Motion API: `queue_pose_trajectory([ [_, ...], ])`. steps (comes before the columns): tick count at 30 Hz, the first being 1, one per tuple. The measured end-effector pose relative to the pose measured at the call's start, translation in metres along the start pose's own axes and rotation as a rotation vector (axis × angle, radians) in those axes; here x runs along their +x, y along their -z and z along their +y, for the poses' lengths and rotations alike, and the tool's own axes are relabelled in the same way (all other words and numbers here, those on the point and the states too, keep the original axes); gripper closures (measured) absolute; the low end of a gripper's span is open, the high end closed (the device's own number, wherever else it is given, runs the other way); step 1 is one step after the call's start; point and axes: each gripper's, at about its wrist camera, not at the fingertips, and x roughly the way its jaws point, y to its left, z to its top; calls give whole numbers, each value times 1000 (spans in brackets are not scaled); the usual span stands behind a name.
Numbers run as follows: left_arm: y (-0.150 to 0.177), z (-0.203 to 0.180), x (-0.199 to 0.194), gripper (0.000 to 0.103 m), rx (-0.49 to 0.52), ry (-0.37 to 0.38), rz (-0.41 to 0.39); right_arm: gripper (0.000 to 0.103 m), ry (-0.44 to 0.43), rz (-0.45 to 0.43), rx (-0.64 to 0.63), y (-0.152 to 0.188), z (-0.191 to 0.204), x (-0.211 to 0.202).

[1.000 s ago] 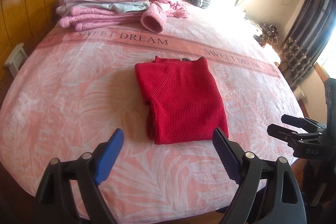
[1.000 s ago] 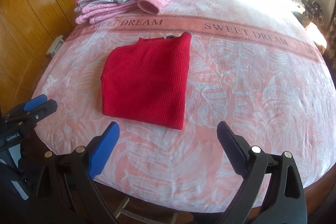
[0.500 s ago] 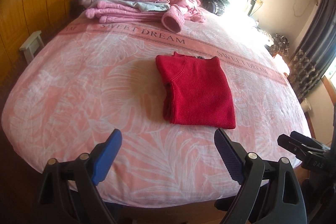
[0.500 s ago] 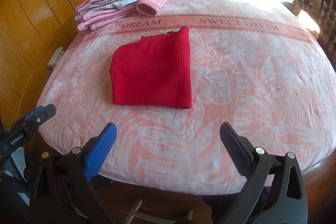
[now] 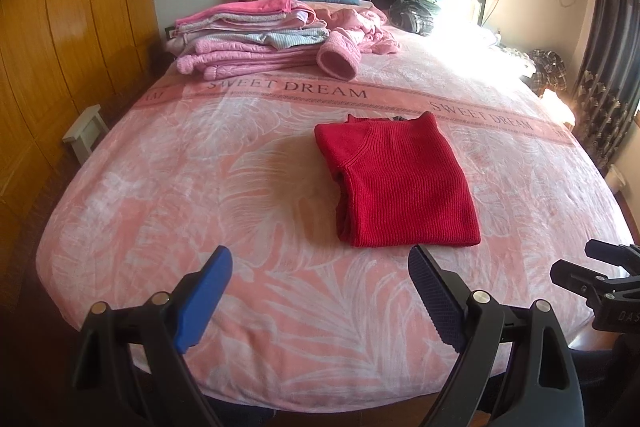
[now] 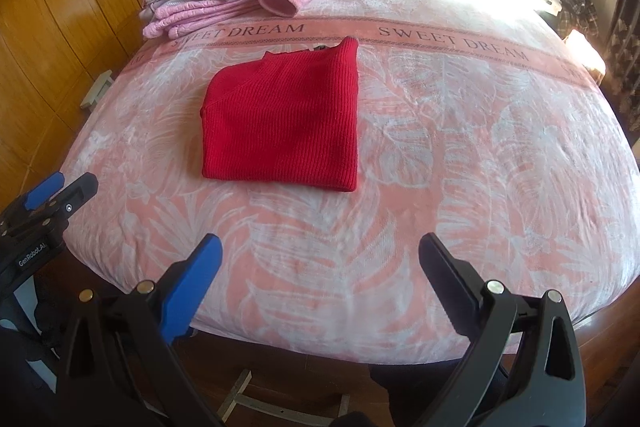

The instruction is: Fold small clothes

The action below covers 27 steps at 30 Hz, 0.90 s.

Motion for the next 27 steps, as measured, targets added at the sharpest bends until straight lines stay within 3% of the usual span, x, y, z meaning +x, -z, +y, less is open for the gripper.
queue_pose_trajectory([
  [10,13,-9,16,13,47,-89,54,5,96,22,-33,4,6,20],
  [18,22,-4,32,13,47,-121,113,5,90,49,-22,5,5,31],
  [27,22,-7,33,13,64,-133,103,5,83,73,13,13,5,42],
])
